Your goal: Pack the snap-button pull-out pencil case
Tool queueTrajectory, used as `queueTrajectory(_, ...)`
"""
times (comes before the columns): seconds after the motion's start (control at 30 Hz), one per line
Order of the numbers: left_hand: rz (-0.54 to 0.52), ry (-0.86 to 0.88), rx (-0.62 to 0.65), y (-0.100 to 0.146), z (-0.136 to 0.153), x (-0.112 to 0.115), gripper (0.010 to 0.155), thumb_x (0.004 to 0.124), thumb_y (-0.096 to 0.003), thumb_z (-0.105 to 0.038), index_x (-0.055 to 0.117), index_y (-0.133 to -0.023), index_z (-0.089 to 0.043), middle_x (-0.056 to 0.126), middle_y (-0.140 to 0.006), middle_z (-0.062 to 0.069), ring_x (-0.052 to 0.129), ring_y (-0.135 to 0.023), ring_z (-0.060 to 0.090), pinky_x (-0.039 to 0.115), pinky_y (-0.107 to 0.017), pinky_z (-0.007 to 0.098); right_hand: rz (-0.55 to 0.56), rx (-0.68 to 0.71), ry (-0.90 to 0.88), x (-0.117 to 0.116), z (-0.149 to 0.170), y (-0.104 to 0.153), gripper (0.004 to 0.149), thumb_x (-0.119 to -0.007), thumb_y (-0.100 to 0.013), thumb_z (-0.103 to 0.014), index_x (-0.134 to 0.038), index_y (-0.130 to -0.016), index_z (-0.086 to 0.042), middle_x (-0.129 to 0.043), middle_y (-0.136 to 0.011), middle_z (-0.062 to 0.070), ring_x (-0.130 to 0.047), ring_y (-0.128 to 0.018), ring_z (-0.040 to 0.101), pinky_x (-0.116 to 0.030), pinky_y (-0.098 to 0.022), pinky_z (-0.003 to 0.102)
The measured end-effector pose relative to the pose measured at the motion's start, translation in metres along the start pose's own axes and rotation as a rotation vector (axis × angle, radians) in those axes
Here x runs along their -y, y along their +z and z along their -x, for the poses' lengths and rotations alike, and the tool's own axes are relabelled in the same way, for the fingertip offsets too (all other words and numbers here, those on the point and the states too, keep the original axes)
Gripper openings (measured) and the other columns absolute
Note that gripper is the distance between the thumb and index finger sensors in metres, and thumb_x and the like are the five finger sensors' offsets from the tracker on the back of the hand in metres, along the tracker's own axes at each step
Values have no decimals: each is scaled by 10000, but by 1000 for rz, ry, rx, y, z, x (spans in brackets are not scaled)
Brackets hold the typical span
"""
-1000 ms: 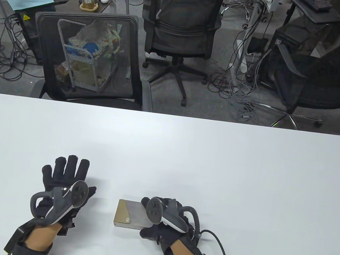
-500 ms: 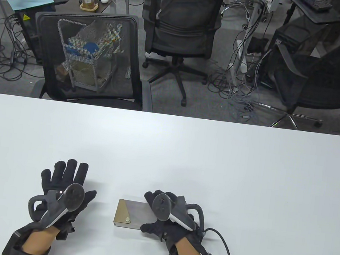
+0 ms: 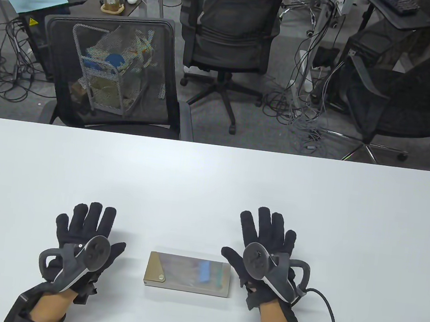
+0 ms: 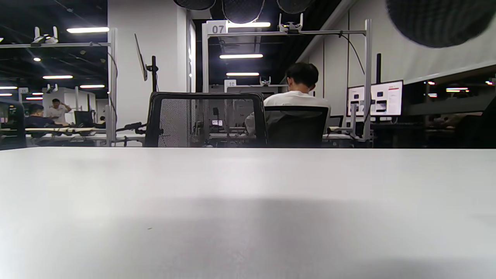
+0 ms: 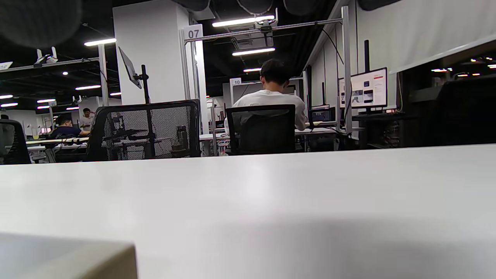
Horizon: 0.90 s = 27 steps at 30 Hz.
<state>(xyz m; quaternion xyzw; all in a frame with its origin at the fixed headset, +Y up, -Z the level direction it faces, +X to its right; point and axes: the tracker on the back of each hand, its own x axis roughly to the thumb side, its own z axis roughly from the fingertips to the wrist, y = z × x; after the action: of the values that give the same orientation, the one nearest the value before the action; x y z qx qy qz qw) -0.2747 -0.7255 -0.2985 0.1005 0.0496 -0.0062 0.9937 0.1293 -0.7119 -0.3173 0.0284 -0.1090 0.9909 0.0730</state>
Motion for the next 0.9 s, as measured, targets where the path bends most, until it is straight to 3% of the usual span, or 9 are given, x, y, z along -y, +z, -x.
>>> queueTrajectory(0.13, 15, -7, 12, 1, -4, 3, 921, 712, -305, -738, 343, -1111, -486, 358, -1244, -107, 346, -1219, 280, 253, -850, 641, -31, -10, 36, -16, 13, 5, 872, -601, -371, -802, -290, -1102, -444, -227, -1246, 9, -290, -1122, 371, -367, -733, 704)
queueTrajectory(0.9, 20, -12, 23, 2, -7, 5, 921, 716, -306, -734, 345, -1111, -485, 359, -1244, -106, 340, -1219, 278, 240, -850, 643, 0, 8, 3, -17, 8, 11, 858, -603, -379, -790, -309, -1102, -435, -252, -1245, 5, -316, -1121, 362, -354, -728, 709)
